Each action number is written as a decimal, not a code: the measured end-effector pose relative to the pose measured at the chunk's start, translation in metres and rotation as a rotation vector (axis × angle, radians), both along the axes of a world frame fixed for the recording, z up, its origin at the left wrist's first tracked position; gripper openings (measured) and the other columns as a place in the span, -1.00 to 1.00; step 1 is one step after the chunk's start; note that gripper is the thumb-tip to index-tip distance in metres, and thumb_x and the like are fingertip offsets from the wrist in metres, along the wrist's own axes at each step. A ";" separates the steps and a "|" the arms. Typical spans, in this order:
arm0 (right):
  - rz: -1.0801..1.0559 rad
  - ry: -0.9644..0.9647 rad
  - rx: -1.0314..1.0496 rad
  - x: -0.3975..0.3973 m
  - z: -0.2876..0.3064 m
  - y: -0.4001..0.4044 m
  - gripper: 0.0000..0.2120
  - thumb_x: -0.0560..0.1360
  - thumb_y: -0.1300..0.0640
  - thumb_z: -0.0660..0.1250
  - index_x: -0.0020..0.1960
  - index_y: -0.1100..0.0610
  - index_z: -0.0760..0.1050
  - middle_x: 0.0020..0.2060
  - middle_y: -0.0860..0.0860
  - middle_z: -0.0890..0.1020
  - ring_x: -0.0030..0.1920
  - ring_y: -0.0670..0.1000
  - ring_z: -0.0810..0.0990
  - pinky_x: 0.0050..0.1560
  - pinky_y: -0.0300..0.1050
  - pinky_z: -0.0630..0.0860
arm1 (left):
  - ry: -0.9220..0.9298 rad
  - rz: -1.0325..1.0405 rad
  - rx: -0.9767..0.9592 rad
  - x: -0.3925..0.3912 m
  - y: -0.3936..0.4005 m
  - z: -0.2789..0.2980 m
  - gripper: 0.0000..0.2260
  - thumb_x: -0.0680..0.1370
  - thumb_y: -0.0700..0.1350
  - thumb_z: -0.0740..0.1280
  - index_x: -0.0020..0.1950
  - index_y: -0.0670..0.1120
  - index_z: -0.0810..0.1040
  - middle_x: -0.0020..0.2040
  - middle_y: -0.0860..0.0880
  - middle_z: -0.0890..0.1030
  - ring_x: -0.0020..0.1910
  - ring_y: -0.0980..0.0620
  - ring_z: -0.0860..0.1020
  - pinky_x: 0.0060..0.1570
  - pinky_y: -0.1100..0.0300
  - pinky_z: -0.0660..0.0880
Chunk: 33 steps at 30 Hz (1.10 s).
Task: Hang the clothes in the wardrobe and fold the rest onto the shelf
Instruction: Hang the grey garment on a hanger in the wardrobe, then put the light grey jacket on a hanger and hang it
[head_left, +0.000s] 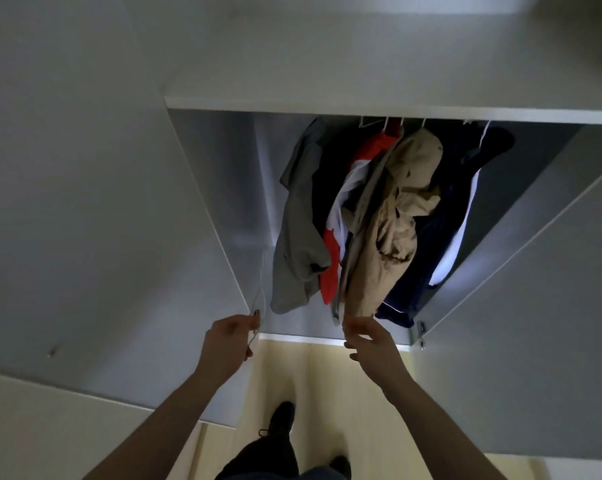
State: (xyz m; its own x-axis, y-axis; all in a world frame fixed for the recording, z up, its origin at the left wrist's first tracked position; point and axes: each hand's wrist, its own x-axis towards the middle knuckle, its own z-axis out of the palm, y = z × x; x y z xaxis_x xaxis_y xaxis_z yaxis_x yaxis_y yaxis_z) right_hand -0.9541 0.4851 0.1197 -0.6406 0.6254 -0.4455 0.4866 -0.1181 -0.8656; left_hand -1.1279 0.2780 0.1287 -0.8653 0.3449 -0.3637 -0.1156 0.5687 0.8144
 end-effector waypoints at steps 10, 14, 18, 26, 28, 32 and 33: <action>-0.264 -0.148 -0.085 0.092 -0.036 -0.067 -0.86 0.57 0.19 0.34 0.05 0.02 0.63 -0.02 -0.02 0.72 -0.21 -0.08 0.71 -0.11 -0.14 0.59 | 0.021 -0.711 -0.295 0.026 0.015 -0.050 -0.66 0.66 -0.15 0.17 -0.13 0.07 0.69 -0.21 0.15 0.73 -0.30 -0.05 0.66 -0.18 0.01 0.65; -0.492 -0.195 -0.141 0.121 -0.048 -0.114 -0.87 0.54 0.22 0.37 0.03 0.06 0.64 -0.05 0.02 0.71 -0.27 -0.04 0.69 -0.08 -0.10 0.58 | 0.037 -1.075 -0.309 0.034 0.031 -0.057 -0.71 0.64 -0.16 0.17 -0.06 0.13 0.63 -0.15 0.16 0.72 -0.23 0.14 0.62 -0.09 0.10 0.63; -0.649 -0.233 -0.187 0.144 -0.054 -0.170 -0.87 0.54 0.23 0.38 0.05 0.07 0.63 -0.05 0.03 0.72 -0.27 -0.01 0.68 -0.04 -0.03 0.59 | 0.002 -1.314 -0.268 0.055 0.032 -0.056 -0.73 0.55 -0.14 0.16 -0.01 0.10 0.64 -0.14 0.20 0.71 -0.20 0.21 0.63 -0.08 0.14 0.58; -0.997 -0.205 -0.268 0.198 -0.039 -0.271 -0.89 0.57 0.17 0.39 0.08 0.07 0.62 -0.02 0.06 0.72 -0.17 0.00 0.70 -0.15 -0.08 0.59 | -0.085 -1.645 -0.123 0.116 0.014 -0.023 -0.73 0.67 -0.16 0.18 0.14 0.16 0.60 -0.02 0.19 0.71 -0.20 0.06 0.63 -0.12 0.17 0.55; -1.075 -0.193 -0.270 0.212 -0.032 -0.290 -0.89 0.58 0.17 0.39 0.10 0.08 0.62 -0.01 0.05 0.72 -0.16 0.00 0.70 -0.17 -0.11 0.59 | -0.088 -1.733 -0.104 0.132 0.011 -0.010 -0.71 0.68 -0.17 0.15 0.16 0.15 0.59 -0.01 0.19 0.71 -0.15 0.06 0.63 -0.10 0.21 0.54; -1.254 -0.135 -0.264 0.233 -0.020 -0.327 -0.89 0.58 0.18 0.39 0.09 0.09 0.63 -0.01 0.06 0.73 -0.17 0.00 0.69 -0.15 -0.12 0.57 | -0.123 -1.902 -0.079 0.169 0.005 0.013 -0.67 0.66 -0.23 0.14 0.19 0.13 0.58 0.01 0.16 0.72 -0.08 0.09 0.63 0.00 0.19 0.53; -1.296 -0.118 -0.268 0.239 -0.017 -0.337 -0.89 0.58 0.18 0.38 0.10 0.09 0.63 0.00 0.06 0.73 -0.17 0.00 0.69 -0.14 -0.11 0.57 | -0.133 -1.937 -0.074 0.181 0.003 0.017 -0.68 0.66 -0.22 0.15 0.19 0.12 0.58 0.02 0.16 0.72 -0.07 0.08 0.63 0.01 0.18 0.53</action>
